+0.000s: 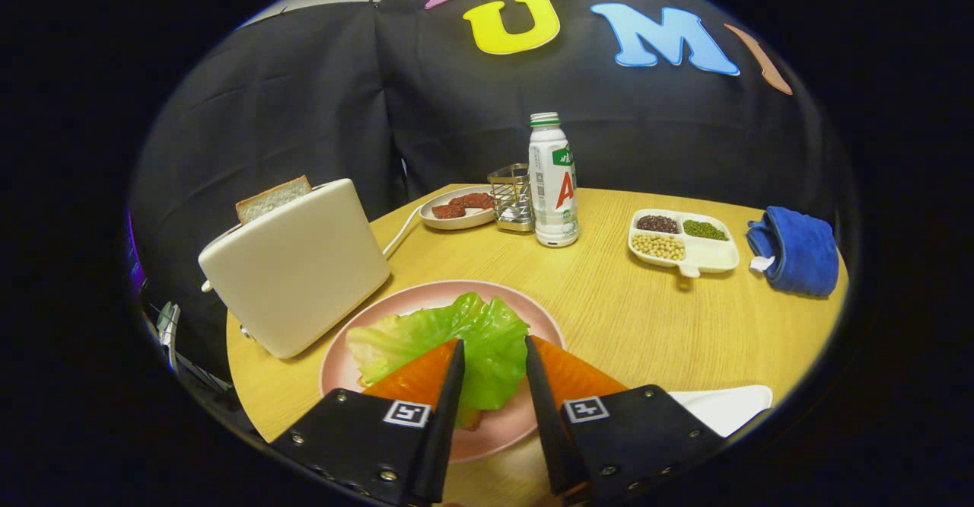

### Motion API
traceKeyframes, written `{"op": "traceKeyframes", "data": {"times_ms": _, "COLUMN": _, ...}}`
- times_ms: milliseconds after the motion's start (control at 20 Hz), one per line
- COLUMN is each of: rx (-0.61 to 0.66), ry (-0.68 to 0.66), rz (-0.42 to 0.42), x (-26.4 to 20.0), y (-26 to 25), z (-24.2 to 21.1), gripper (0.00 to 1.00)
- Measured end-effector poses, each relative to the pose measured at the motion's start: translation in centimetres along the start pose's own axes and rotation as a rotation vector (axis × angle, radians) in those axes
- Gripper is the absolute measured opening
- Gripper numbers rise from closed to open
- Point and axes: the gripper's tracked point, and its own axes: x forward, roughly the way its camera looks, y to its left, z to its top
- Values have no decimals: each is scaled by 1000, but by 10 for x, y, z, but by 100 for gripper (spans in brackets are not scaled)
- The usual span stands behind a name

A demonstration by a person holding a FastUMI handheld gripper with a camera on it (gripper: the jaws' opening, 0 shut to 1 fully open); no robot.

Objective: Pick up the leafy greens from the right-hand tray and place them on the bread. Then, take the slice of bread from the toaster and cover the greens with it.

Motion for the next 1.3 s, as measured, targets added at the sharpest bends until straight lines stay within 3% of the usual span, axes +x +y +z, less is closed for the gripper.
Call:
{"op": "traceKeyframes", "data": {"times_ms": 50, "rx": -5, "ry": -25, "rz": -23, "x": -4, "y": -4, "z": 5, "gripper": 61}}
{"op": "traceKeyframes", "data": {"times_ms": 350, "rx": 40, "ry": -220, "rz": -172, "x": -54, "y": -8, "z": 46, "gripper": 63}}
{"op": "traceKeyframes", "data": {"times_ms": 550, "rx": 21, "ry": -299, "rz": -223, "x": -78, "y": 18, "z": 73, "gripper": 63}}
{"op": "traceKeyframes", "data": {"times_ms": 950, "rx": 16, "ry": -382, "rz": -82, "x": -61, "y": 138, "z": 119, "gripper": 63}}
{"op": "traceKeyframes", "data": {"times_ms": 1100, "rx": 19, "ry": -351, "rz": -12, "x": -43, "y": 183, "z": 119, "gripper": 63}}
{"op": "traceKeyframes", "data": {"times_ms": 1300, "rx": -20, "ry": -342, "rz": 7, "x": -26, "y": 233, "z": 125, "gripper": 63}}
